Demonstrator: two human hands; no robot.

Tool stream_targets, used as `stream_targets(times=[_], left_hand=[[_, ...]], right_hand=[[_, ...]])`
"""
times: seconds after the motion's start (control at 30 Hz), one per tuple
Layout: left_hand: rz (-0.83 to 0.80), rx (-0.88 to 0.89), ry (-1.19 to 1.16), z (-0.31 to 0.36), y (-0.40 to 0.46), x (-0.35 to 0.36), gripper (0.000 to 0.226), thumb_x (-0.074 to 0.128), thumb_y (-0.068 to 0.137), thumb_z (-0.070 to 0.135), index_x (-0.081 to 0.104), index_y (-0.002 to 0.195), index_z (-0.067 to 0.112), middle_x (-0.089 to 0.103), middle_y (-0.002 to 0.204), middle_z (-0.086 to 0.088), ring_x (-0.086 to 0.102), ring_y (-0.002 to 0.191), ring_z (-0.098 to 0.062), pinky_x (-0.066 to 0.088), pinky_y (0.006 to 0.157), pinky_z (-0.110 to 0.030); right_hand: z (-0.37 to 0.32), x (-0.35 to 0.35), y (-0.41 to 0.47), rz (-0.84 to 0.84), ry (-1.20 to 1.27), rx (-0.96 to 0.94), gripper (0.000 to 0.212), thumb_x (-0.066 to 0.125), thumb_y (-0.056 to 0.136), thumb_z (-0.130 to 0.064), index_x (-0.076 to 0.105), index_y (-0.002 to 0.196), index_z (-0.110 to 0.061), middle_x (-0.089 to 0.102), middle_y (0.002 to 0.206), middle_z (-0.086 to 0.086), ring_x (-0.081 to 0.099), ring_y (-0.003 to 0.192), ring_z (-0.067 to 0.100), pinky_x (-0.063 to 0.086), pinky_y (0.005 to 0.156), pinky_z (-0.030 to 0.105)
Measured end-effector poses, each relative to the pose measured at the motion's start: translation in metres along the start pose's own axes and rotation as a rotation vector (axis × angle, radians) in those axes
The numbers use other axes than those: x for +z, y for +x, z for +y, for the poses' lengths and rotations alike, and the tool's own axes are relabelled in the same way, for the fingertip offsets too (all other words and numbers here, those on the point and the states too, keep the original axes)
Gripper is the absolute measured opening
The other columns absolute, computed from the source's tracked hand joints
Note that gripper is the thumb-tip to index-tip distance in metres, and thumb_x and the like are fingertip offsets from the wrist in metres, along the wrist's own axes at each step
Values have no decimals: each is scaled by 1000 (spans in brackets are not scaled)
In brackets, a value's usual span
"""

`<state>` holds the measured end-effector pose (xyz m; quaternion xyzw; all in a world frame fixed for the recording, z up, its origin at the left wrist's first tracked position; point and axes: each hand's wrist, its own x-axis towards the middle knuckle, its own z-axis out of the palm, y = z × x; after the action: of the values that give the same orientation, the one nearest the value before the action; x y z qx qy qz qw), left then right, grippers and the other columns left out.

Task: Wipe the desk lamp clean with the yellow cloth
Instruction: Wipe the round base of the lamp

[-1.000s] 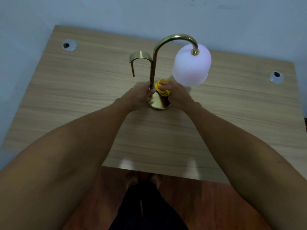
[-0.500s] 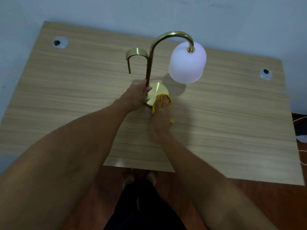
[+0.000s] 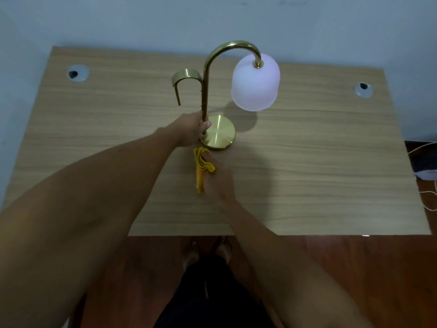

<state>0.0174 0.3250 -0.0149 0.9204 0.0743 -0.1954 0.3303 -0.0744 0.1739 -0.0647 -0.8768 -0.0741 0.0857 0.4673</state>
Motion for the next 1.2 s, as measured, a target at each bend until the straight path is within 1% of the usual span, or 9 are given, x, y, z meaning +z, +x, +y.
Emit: stream_targets(times=[0.07,0.2,0.27,0.43,0.57,0.67,0.97,1.07,1.2], left_hand=[[-14,23,-26,-2,0,-4,35,43,106,38,58,126,13,67,119,-10,56,101,-21,37,85,-32],[-48,54,-19,-8,1,-4,38,40,106,42,58,129,16,68,120,-8,59,109,-24,38,89,-32],[-65,53,8,-10,2,-2,41,38,107,42,58,130,14,67,122,-9,57,106,-22,36,89,-31],[-21,50,14,-12,7,4,39,38,108,38,59,125,9,68,118,-14,57,100,-23,36,84,-29],[-24,59,39,-13,9,4,37,38,108,34,58,124,7,67,116,-15,53,95,-21,35,82,-30],[-45,63,51,-12,10,2,37,38,108,35,58,124,8,67,117,-15,55,97,-22,37,83,-31],[-153,48,62,-12,12,-11,48,37,107,43,57,136,11,63,133,-10,57,121,-26,38,93,-32],[-136,65,3,-19,9,-14,53,40,103,51,56,141,17,61,140,-9,56,128,-27,41,100,-34],[-118,95,-15,-22,7,-17,51,42,103,51,57,140,19,61,141,-8,54,131,-26,39,100,-34]], right_hand=[[10,-18,12,178,176,192,29,54,102,-10,75,121,-14,72,98,-5,61,72,-16,49,70,16],[9,-45,48,451,246,277,29,57,95,-4,77,116,-9,75,117,9,65,111,11,45,93,8],[15,-44,64,434,97,135,28,54,93,5,76,109,0,74,117,16,65,113,21,35,88,-2],[13,9,57,194,-175,188,29,52,90,0,62,118,-1,56,128,18,57,110,32,42,91,36],[-29,43,45,469,161,488,24,47,106,-16,52,125,-2,57,115,18,57,104,33,46,92,41],[-46,59,35,281,56,475,33,52,97,-4,53,129,4,42,136,25,48,120,39,35,103,33],[-45,21,26,13,592,651,20,58,96,-4,74,95,-15,70,88,0,64,85,16,54,76,27],[-21,-16,28,137,500,631,10,70,88,-10,79,90,-14,71,77,-3,67,74,16,55,60,23],[-3,-44,43,429,227,381,15,66,84,-14,79,82,-8,77,86,11,70,85,32,51,75,33]])
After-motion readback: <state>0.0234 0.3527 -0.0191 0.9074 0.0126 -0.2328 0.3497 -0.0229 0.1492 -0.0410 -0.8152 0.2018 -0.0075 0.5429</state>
